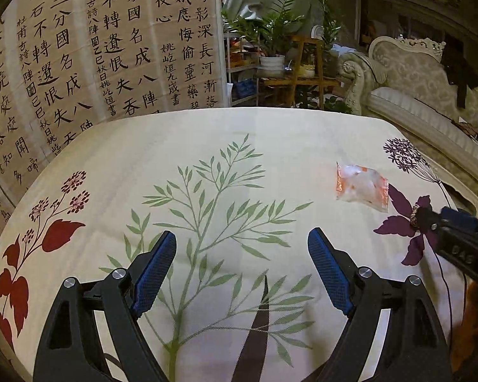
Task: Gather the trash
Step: 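Move the right gripper back to the gold dried flower ball and grasp it, then grasp the clear orange-dotted wrapper with the left gripper while the right gripper holds the flower ball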
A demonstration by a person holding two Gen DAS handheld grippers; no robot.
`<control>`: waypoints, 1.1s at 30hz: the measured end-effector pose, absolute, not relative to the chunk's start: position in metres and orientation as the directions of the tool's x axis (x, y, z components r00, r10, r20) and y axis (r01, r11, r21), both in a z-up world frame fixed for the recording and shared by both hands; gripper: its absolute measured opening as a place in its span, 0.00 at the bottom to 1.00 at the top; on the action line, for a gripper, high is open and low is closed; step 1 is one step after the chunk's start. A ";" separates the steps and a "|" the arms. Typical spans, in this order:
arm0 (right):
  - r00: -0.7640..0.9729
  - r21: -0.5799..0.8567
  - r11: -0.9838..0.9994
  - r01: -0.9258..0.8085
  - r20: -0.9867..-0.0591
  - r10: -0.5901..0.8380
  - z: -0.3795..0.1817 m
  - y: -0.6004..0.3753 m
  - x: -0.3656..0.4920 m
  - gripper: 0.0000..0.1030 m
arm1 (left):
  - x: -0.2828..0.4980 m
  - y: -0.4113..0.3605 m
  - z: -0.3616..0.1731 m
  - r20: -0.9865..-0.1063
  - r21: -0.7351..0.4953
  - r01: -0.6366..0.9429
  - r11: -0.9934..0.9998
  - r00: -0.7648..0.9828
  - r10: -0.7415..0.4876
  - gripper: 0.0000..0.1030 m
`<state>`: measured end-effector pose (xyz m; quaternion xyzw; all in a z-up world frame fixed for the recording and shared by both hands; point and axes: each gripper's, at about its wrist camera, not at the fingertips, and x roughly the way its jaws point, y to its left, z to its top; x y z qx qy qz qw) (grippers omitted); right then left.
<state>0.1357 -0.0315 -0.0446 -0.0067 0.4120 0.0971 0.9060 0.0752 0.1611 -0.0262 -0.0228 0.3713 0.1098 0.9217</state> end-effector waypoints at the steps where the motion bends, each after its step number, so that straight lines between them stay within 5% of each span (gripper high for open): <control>1: 0.633 0.064 0.981 -0.182 -0.756 0.167 -0.047 -0.030 0.137 0.43 | 0.076 0.162 -0.027 -0.691 0.036 -0.217 0.975 0.700 0.181 0.80; 7: 0.611 0.079 0.978 -0.192 -0.770 0.182 -0.050 -0.030 0.140 0.23 | 0.081 0.159 -0.028 -0.694 0.016 -0.194 0.981 0.704 0.151 0.80; 33: 0.675 0.091 0.989 -0.118 -0.723 0.147 -0.037 -0.088 0.160 0.22 | 0.153 0.078 -0.034 -0.722 0.045 -0.032 0.998 0.689 0.055 0.80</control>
